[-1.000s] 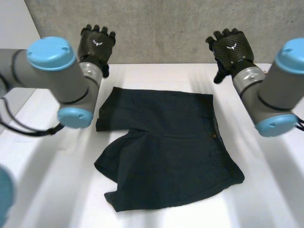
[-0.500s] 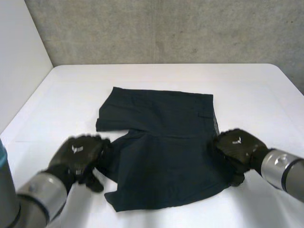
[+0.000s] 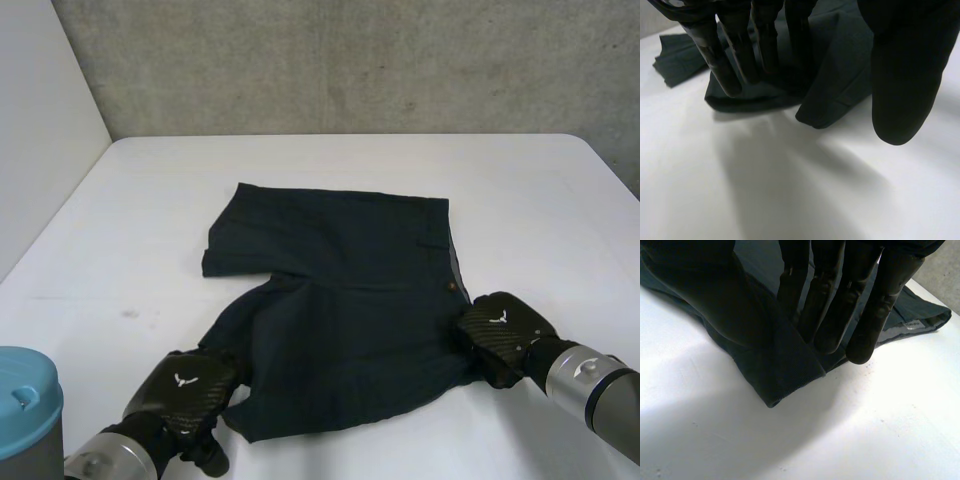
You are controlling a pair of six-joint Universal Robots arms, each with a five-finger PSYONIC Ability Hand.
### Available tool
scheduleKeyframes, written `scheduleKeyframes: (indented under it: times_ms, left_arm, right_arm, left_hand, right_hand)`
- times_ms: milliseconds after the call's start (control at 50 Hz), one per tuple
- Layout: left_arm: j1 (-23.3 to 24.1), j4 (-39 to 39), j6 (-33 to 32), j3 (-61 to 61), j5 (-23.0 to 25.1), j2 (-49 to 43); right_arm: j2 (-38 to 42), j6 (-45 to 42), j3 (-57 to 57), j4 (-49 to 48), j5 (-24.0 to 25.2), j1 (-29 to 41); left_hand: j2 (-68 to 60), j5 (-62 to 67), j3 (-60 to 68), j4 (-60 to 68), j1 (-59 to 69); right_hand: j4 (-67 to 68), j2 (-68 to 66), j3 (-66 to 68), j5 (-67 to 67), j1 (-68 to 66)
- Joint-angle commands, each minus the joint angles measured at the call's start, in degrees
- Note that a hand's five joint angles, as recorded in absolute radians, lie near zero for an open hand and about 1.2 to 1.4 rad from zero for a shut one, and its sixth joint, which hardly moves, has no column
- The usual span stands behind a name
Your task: Fold the shorts.
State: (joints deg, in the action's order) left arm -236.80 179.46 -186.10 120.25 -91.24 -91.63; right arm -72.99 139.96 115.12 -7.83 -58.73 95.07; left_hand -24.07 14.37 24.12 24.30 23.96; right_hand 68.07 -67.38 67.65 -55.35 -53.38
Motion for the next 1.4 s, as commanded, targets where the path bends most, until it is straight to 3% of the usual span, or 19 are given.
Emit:
scheduleKeyframes:
  times_ms: [20,120,280,360,380,480,620,720,900,980,1180,1280,1400]
  left_arm:
    - [1.95,3.09,-0.05,-2.04,-0.61,-2.67]
    - [4.58,3.00,-0.05,-4.32,-1.05,-6.71]
    - [6.96,3.70,0.13,-8.10,-7.46,-13.13]
    - [6.52,5.02,0.39,-9.77,-8.69,-14.36]
    - [6.35,5.98,0.91,-10.21,-8.69,-14.45]
    - [5.64,6.87,2.33,-10.83,-8.69,-13.13]
    - [4.68,5.12,1.36,-11.44,-8.43,-4.97]
    - [3.10,0.37,-2.06,-13.20,-8.34,1.89]
    - [-1.65,-9.56,-26.91,-16.28,-8.43,8.75]
    - [-2.27,-10.18,-33.43,-15.14,-8.61,9.19]
    - [-1.83,-12.29,-34.41,-10.83,-8.52,8.58]
    - [-0.60,-19.31,-35.03,-10.39,-8.17,9.19]
    - [0.63,-25.30,-35.12,-14.43,-6.76,11.39]
  right_arm:
    - [-0.14,0.75,0.45,0.36,-0.42,-0.15]
    - [-0.75,1.71,0.63,0.80,-0.69,-0.23]
    - [-2.07,2.95,0.98,0.89,-0.77,-0.24]
    - [-2.42,3.04,1.16,0.80,-0.86,-0.24]
    - [-2.60,3.04,1.16,0.80,-0.95,-0.24]
    - [-3.47,3.04,1.16,0.89,-1.48,-0.06]
    - [-6.63,2.69,0.10,2.11,-4.81,0.38]
    - [-12.42,2.51,-3.49,10.09,-6.31,1.26]
    - [-22.81,2.25,-12.90,24.08,-6.05,3.10]
    - [-23.69,1.37,-15.10,29.88,-6.22,3.98]
    - [-18.33,-7.86,-14.32,39.64,-9.91,9.61]
    - [-17.98,-12.68,-12.20,50.34,-11.76,9.52]
    - [-18.33,-15.95,-14.75,51.69,-10.27,8.99]
  left_hand:
    - [-4.48,4.18,4.43,4.25,4.59]
    - [-5.15,4.85,5.10,4.92,5.27]
    - [-12.03,11.73,11.98,11.80,12.15]
    - [-24.46,24.16,24.41,24.23,24.58]
    - [-34.82,34.52,34.77,34.59,34.94]
    - [-55.58,55.28,55.53,55.35,55.70]
    - [-55.93,55.63,55.88,55.70,56.04]
    - [-55.93,55.63,55.88,55.70,56.04]
    - [-55.93,55.63,55.88,55.70,56.04]
    - [-55.93,55.63,55.88,55.70,56.04]
    - [-55.93,55.63,55.88,55.70,56.04]
    - [-55.93,55.63,55.88,55.70,56.04]
    - [-55.93,55.63,55.88,55.70,56.04]
  right_hand:
    - [11.93,-12.62,12.35,-14.65,-26.62]
    - [11.93,-12.62,12.35,-14.65,-26.62]
    - [11.93,-12.62,12.35,-14.65,-26.62]
    - [11.93,-12.62,12.35,-14.65,-26.62]
    - [11.93,-12.62,12.35,-14.65,-26.62]
    - [11.93,-12.62,12.35,-14.65,-26.62]
    - [11.93,-12.62,12.35,-14.65,-26.62]
    - [11.93,-12.62,12.35,-14.65,-26.62]
    - [11.93,-12.62,12.35,-14.65,-26.62]
    - [11.93,-12.62,12.35,-14.65,-26.62]
    - [11.93,-12.62,12.35,-14.65,-26.62]
    - [11.93,-12.62,12.35,-14.65,-26.62]
    - [11.93,-12.62,12.35,-14.65,-26.62]
